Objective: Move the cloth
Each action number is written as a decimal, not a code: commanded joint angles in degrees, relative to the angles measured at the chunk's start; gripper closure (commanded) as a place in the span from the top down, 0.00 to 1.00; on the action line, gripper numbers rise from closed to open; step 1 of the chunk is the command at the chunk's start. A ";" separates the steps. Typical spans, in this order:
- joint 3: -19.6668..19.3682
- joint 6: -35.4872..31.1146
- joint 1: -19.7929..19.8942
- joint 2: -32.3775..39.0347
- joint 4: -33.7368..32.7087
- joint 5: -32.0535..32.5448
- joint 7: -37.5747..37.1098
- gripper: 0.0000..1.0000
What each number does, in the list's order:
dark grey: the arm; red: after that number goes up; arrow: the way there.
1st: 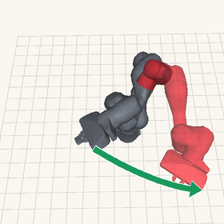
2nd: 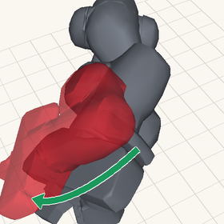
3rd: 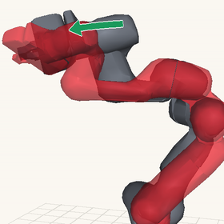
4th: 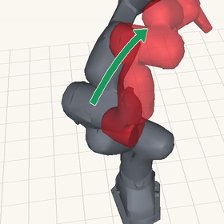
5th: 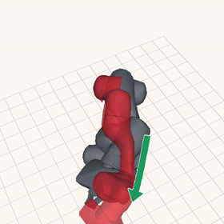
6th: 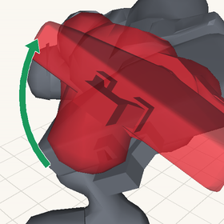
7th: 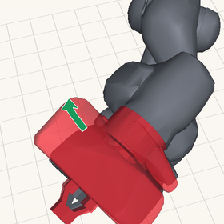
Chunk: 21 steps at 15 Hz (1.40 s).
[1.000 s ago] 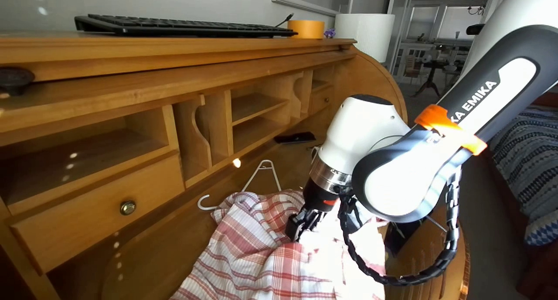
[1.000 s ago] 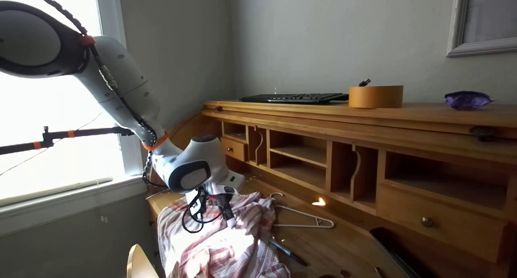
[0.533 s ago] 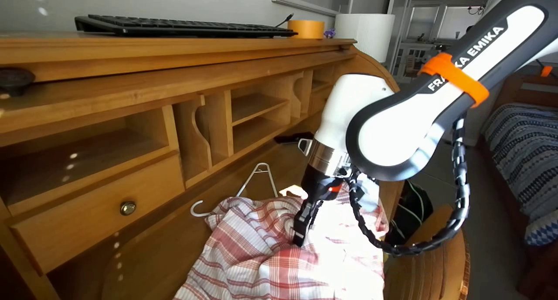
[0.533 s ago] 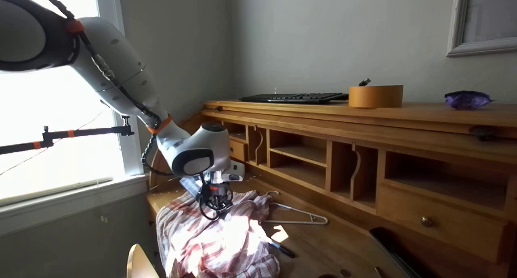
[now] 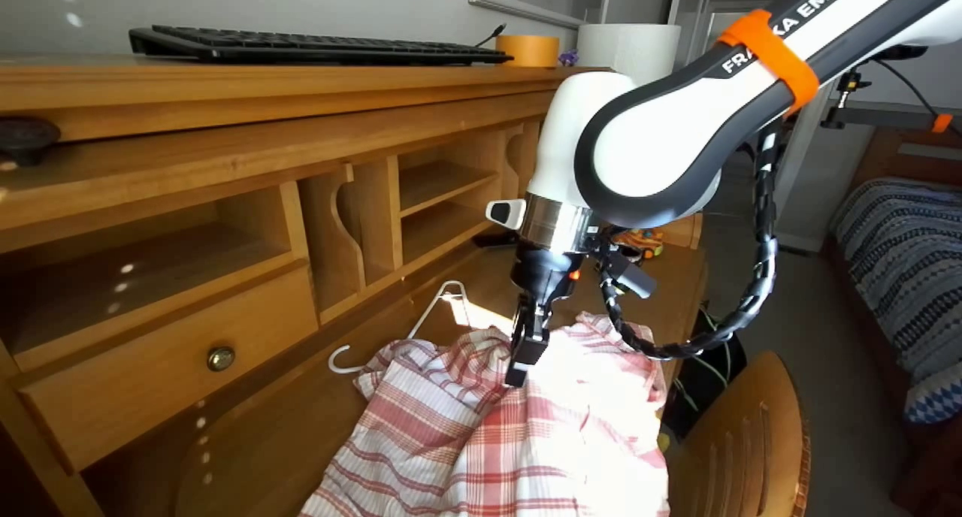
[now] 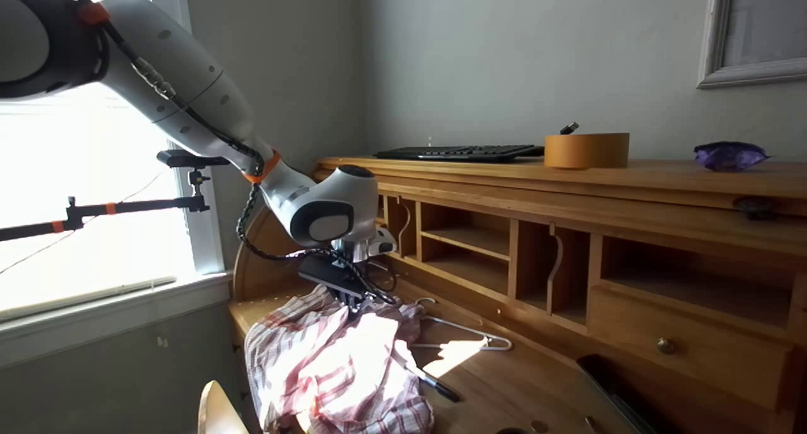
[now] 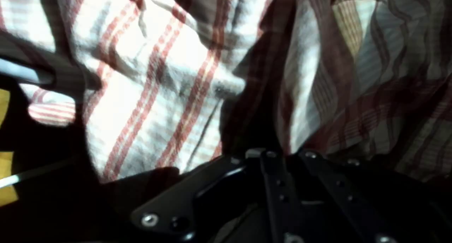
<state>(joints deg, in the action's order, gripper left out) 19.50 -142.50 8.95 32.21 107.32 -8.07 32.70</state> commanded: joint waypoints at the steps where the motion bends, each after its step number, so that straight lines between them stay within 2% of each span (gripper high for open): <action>1: -0.94 4.61 -1.33 -2.06 -0.96 2.15 8.16 0.02; 6: -2.11 10.50 -1.99 -8.00 -0.87 4.47 19.56 0.02; 11: -4.88 15.46 -3.51 -13.78 -2.23 6.88 31.62 0.02; 13: -5.95 14.78 -4.17 -15.29 -1.81 7.53 36.82 0.02; 18: -8.24 7.24 -6.18 -15.30 -0.84 10.67 47.54 0.02; 21: -7.98 4.07 -5.86 -16.33 -0.52 9.73 55.68 0.02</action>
<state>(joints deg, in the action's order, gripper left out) 12.22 -135.04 3.63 17.54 105.34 1.32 81.20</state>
